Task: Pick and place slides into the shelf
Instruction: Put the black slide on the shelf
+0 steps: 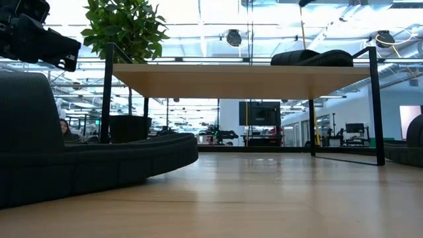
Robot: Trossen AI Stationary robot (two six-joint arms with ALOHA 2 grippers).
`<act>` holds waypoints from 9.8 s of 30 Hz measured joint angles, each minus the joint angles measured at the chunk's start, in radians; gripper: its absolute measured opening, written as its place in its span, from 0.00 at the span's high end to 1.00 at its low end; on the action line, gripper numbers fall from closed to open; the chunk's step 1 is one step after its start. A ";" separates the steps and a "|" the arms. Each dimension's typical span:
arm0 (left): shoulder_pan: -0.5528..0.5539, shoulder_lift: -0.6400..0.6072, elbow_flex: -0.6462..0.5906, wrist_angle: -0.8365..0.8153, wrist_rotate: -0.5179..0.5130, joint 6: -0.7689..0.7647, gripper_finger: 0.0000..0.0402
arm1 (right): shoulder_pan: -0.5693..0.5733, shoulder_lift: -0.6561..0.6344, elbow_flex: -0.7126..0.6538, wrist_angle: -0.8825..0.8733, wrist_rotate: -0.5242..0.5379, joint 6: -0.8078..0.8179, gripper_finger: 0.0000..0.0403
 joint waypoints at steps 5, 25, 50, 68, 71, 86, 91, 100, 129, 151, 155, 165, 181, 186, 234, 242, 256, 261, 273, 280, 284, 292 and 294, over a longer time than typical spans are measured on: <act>0.000 0.000 0.000 0.000 0.000 0.016 0.94 | -0.179 0.019 0.003 -0.006 -0.104 -0.100 0.57; 0.000 0.000 0.000 -0.041 -0.008 0.070 0.94 | -0.589 0.382 0.454 -0.348 -0.592 -0.505 0.51; 0.000 0.000 0.000 -0.020 -0.043 0.071 0.94 | -0.629 0.507 0.267 -0.401 -0.686 -0.476 0.51; 0.000 0.000 0.000 -0.023 -0.043 0.069 0.94 | -0.610 0.508 0.184 -0.393 -0.792 -0.427 0.52; 0.000 0.000 0.000 -0.027 -0.043 0.069 0.94 | -0.597 0.508 0.184 -0.394 -0.792 -0.437 0.58; 0.000 0.000 0.000 -0.028 -0.044 0.070 0.94 | -0.567 0.506 0.184 -0.379 -0.790 -0.476 0.98; 0.000 0.000 0.000 -0.028 -0.044 0.070 0.94 | -0.566 0.507 0.211 -0.361 -0.787 -0.393 0.99; 0.000 0.000 0.000 -0.028 -0.045 0.070 0.94 | -0.567 0.460 0.254 -0.284 -0.857 -0.118 1.00; 0.000 0.000 0.000 -0.028 -0.046 0.064 0.94 | -0.477 0.443 0.106 -0.242 -0.900 0.070 1.00; 0.000 0.000 0.000 -0.028 -0.045 0.065 0.94 | -0.476 0.443 0.106 -0.249 -0.830 0.125 0.77; 0.000 0.000 0.000 -0.028 -0.045 0.065 0.94 | -0.477 0.439 0.106 -0.252 -0.819 0.114 0.67; 0.000 0.000 0.000 -0.028 -0.045 0.065 0.94 | -0.503 0.281 0.132 -0.221 -0.668 0.054 0.55; 0.000 0.000 0.000 -0.027 -0.052 0.075 0.94 | -0.437 -0.206 -0.142 0.288 -0.522 -0.088 0.97; 0.000 0.000 0.000 -0.022 -0.052 0.070 0.94 | -0.437 -0.323 -0.323 0.461 -0.588 -0.112 1.00; 0.000 0.000 0.000 -0.061 -0.078 0.027 0.94 | -0.185 -1.007 -1.186 1.023 -0.715 0.299 1.00; 0.000 0.000 0.000 -0.027 -0.084 0.016 0.94 | -0.128 -1.007 -1.309 1.324 -0.850 0.246 1.00; -0.073 0.150 0.000 0.313 0.142 0.099 0.94 | -0.122 -1.007 -1.309 1.325 -0.851 0.236 1.00; -0.197 0.403 0.052 0.437 0.090 0.108 0.94 | -0.122 -1.007 -1.309 1.325 -0.851 0.260 1.00; -0.493 0.934 0.479 0.303 -0.116 0.236 0.94 | -0.122 -1.006 -1.309 1.392 -0.847 0.129 1.00; -0.563 1.177 0.660 0.146 -0.412 0.072 0.94 | -0.123 -1.006 -1.309 1.395 -0.845 0.117 1.00; -0.629 1.331 0.737 0.075 -0.563 -0.003 0.94 | -0.123 -1.006 -1.309 1.395 -0.844 0.133 1.00; -0.804 1.558 1.000 -0.113 -0.954 -0.073 0.94 | -0.123 -1.006 -1.309 1.395 -0.844 0.139 1.00; -0.833 1.593 1.053 -0.175 -0.984 -0.147 0.94 | -0.123 -1.006 -1.309 1.395 -0.844 0.137 1.00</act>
